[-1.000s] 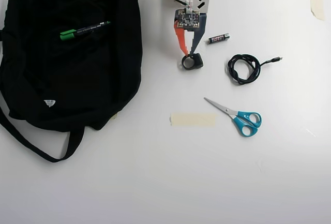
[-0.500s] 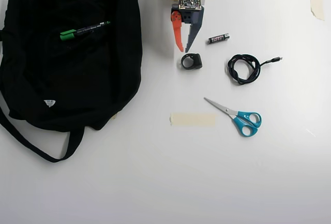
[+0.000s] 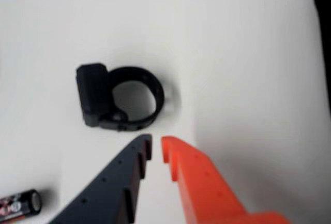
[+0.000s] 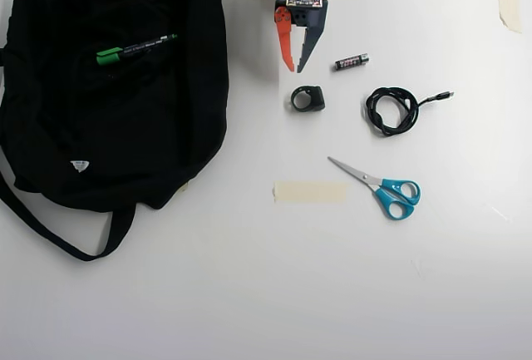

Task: Put the green marker into the black bag

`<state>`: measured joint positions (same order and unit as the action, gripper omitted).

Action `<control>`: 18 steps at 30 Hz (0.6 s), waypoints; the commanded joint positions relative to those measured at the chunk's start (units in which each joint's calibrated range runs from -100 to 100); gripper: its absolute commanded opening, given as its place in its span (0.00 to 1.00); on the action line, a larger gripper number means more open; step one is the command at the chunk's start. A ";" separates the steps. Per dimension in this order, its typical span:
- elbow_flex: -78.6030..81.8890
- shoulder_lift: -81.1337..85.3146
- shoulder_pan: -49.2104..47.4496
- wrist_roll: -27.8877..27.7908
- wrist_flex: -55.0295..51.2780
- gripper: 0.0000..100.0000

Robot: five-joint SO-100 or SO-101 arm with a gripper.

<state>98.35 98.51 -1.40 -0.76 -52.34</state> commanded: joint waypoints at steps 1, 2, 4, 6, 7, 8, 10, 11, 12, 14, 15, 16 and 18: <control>1.02 1.16 -1.89 0.02 -0.55 0.02; 1.02 1.16 -2.72 0.18 -0.55 0.02; 1.02 1.16 -4.81 0.23 -0.55 0.02; 1.02 1.16 -5.04 0.13 -2.18 0.02; 1.02 1.16 -4.96 0.08 -4.68 0.02; 1.02 1.16 -4.81 0.08 -8.30 0.02; 1.02 1.16 -3.76 -0.13 -18.72 0.02; 1.02 1.16 -3.02 0.13 -20.96 0.02; 1.02 1.16 -2.42 -0.08 -19.75 0.02; 1.02 1.16 -1.82 -0.34 -19.67 0.02; 1.02 1.16 -1.82 -0.34 -19.67 0.02; 1.02 1.16 -1.82 0.02 -19.67 0.02; 1.02 1.16 -2.57 0.08 -19.67 0.02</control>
<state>98.19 98.67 -3.23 -0.71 -69.09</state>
